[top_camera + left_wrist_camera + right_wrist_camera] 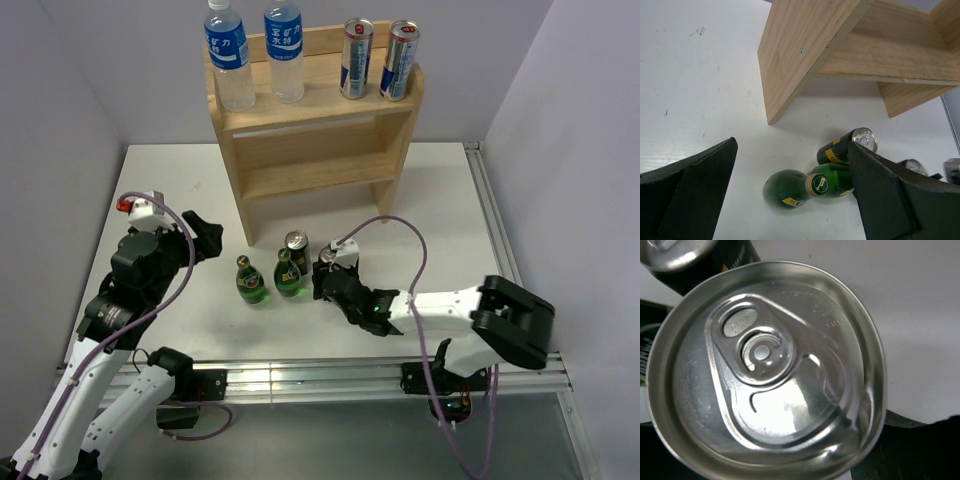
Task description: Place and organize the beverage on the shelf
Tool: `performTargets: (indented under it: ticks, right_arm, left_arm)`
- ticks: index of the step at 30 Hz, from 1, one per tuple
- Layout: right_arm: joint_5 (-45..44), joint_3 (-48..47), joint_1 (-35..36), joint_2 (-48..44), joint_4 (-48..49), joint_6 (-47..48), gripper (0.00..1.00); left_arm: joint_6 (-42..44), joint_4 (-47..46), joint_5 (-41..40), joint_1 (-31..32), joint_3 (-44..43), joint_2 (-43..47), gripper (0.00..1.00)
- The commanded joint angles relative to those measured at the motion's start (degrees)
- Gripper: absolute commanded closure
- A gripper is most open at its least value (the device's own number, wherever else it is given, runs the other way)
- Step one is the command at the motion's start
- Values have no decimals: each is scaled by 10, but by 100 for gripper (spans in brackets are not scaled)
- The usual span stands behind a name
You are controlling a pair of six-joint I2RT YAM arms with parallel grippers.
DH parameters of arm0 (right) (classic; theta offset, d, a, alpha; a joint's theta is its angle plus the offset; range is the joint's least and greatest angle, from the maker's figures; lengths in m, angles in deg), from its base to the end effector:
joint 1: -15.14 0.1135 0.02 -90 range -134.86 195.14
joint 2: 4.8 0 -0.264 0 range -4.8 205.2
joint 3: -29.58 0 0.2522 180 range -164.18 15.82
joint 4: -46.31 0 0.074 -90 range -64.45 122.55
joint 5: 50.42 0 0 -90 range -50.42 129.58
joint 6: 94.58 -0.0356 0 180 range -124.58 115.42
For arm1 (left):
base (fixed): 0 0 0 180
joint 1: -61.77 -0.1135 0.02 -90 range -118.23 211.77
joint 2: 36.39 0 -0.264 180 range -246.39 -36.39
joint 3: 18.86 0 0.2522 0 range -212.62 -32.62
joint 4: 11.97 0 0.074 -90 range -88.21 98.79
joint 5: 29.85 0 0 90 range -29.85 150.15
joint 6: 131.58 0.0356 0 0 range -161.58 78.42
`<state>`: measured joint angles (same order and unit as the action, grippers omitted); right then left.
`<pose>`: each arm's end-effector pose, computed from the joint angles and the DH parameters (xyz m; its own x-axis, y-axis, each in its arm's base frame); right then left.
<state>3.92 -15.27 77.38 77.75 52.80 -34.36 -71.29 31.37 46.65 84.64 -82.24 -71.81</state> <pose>0.1457 0.2322 0.1677 -0.4512 0.0091 -0.8924 -0.3026 0.9391 0.1626 0.1252 -0.0438 0.3559 -0.2968 -0.3979 -0.8681 0.0270 0.9052 -0.4241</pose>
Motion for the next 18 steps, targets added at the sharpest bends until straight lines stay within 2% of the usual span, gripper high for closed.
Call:
performTargets:
  ticks: [1, 7, 10, 14, 18]
  right_arm:
    - [-42, -55, -3, -99, -63, -1, 100]
    - [-57, -125, -17, -196, -183, 54, 100]
    - [-36, -170, -55, -222, -218, 89, 100]
    - [7, -252, -154, -209, -246, 130, 100]
    - [34, -334, -211, -165, -261, 169, 100]
  left_arm:
    - [-12, -8, -12, 2, -16, -1, 1]
    - [-25, -9, -8, 2, -22, 3, 1]
    - [-30, -15, -7, 2, -24, 0, 1]
    - [-28, -33, -1, 2, -31, -11, 1]
    - [-22, -46, 1, 2, -41, -25, 1]
